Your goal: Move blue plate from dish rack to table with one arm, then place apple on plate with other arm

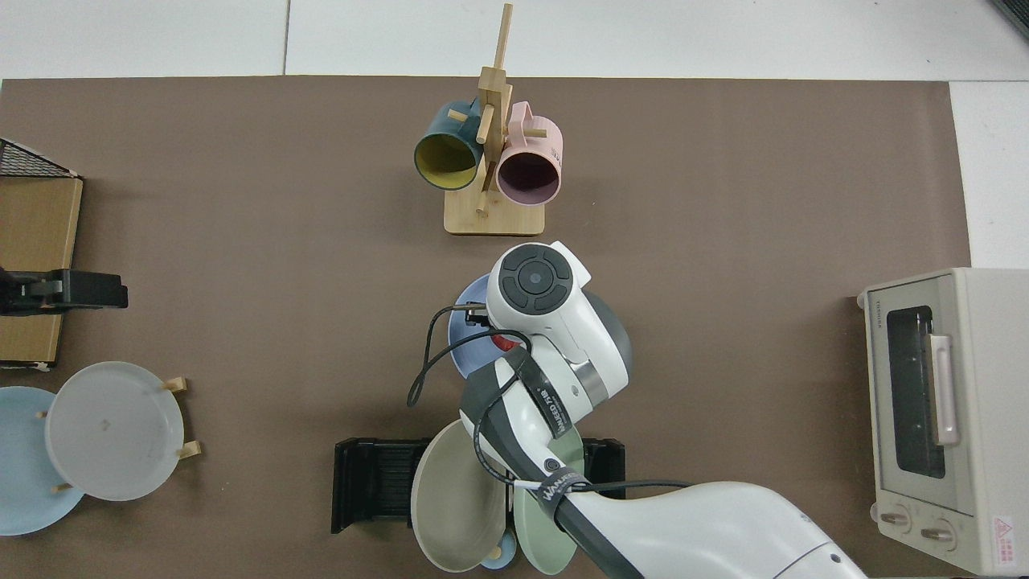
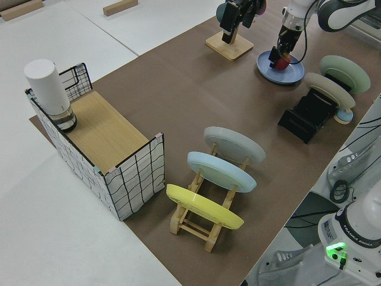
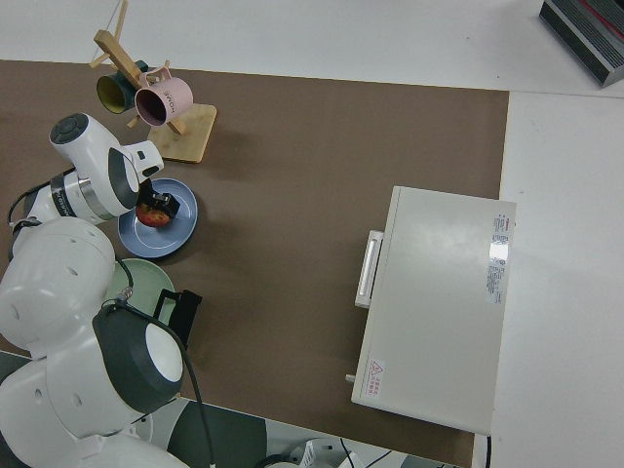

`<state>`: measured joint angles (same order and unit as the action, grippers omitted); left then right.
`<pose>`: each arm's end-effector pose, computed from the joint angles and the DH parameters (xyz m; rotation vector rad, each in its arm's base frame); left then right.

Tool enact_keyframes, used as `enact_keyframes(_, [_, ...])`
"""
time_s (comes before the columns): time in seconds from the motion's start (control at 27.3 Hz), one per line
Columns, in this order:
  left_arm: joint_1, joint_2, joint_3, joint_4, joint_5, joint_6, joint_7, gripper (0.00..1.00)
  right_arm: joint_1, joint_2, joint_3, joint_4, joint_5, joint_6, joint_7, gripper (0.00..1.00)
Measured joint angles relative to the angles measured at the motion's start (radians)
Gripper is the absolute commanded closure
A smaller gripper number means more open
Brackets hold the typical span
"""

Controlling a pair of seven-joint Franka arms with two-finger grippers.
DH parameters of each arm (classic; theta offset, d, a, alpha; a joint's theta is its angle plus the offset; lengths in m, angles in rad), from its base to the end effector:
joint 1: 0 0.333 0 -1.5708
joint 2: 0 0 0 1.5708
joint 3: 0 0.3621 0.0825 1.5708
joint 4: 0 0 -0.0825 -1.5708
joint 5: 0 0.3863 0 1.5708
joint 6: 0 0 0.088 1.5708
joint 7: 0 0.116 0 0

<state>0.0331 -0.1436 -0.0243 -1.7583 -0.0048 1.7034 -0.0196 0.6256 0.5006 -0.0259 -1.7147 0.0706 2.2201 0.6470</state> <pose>0.5173 0.0030 0.6609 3.1364 0.0454 0.1391 0.5694 0.3953 0.3295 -3.0998 0.1344 0.0333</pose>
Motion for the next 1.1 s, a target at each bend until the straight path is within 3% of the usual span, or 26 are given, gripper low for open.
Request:
enact_keyframes(0.04, [0.000,0.000,0.000,0.000,0.000,0.000,0.000,0.00,0.000,0.000,0.000,-0.005,0.001,0.001,0.000,0.00])
enact_keyframes(0.55, [0.000,0.000,0.000,0.000,0.000,0.000,0.000,0.00,0.005,-0.048,-0.010,0.001,0.005,-0.011,-0.015,0.00])
enact_keyframes(1.1, [0.000,0.000,0.000,0.000,0.000,0.000,0.000,0.00,0.003,-0.253,-0.113,0.081,0.002,-0.258,-0.196,0.00])
